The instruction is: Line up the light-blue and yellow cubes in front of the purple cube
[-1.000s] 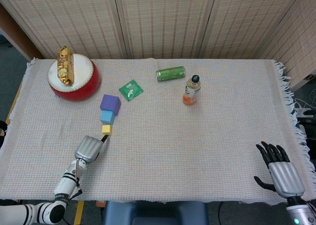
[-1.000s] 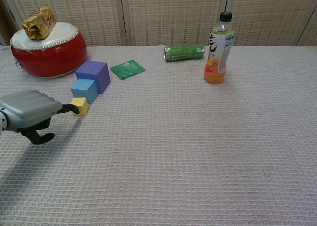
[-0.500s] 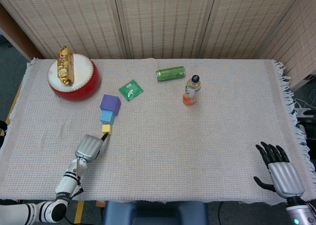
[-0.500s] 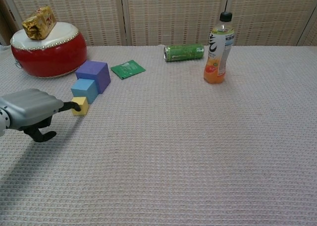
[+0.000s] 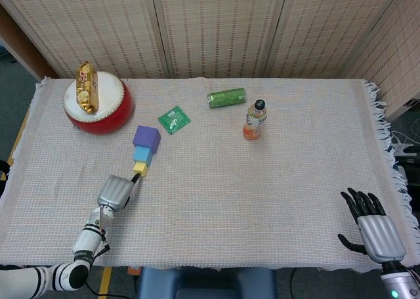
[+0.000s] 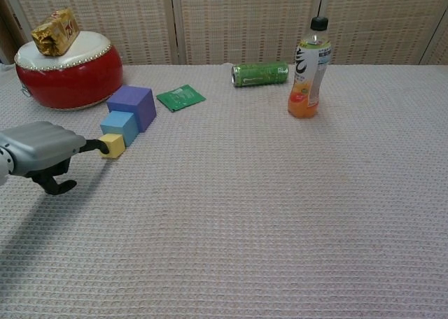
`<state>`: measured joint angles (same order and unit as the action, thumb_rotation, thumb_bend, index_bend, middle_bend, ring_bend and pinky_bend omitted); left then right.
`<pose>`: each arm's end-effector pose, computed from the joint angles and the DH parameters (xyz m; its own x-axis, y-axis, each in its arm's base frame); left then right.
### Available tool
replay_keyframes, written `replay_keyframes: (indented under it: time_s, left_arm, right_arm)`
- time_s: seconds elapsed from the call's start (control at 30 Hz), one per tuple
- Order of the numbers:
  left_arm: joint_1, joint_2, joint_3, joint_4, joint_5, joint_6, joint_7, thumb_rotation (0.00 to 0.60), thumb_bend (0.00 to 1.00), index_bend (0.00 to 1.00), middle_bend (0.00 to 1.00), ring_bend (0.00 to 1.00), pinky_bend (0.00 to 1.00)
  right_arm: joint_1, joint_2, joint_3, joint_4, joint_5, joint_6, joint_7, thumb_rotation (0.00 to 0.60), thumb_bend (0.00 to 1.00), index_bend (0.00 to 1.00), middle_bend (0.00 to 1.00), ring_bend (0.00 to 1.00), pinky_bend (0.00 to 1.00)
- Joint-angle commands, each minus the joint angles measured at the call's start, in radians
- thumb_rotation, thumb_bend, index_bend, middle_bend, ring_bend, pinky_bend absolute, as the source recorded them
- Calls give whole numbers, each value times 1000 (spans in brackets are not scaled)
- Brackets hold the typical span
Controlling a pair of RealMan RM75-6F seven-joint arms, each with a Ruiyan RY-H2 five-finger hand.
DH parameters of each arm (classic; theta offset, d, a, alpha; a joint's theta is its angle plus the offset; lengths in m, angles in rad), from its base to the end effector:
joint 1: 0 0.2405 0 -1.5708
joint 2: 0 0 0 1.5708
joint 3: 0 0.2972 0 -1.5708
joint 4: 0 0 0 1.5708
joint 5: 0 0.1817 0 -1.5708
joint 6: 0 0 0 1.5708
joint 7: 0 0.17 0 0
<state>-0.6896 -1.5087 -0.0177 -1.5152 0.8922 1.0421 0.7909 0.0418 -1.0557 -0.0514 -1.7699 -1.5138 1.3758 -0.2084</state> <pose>-0.2479 0.3586 0.0062 0.7620 0.2943 0.5768 0.6470 -0.3083 -0.6974 -0.3317 -0.1694 0.1786 0.4887 -0.2309 0.8414 -0.8670 -0.0208 0.4979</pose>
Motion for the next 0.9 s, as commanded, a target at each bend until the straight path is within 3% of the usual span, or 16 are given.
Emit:
replay_keyframes:
  time_s: [0.03,0.9]
  left_arm:
    - [-1,-1,0,2,-2,-5,-4,600,443,130,1000,1000,1000]
    - [-18,-13,-10,24,-25,-34,-26,600,445,130,1000,1000,1000]
  right_arm:
    - [0,0,0,0,1,0,-1,499,0,0,0,0,0]
    - [-3,6,0,-1,-4,5,6,501,0,0,0,0,0]
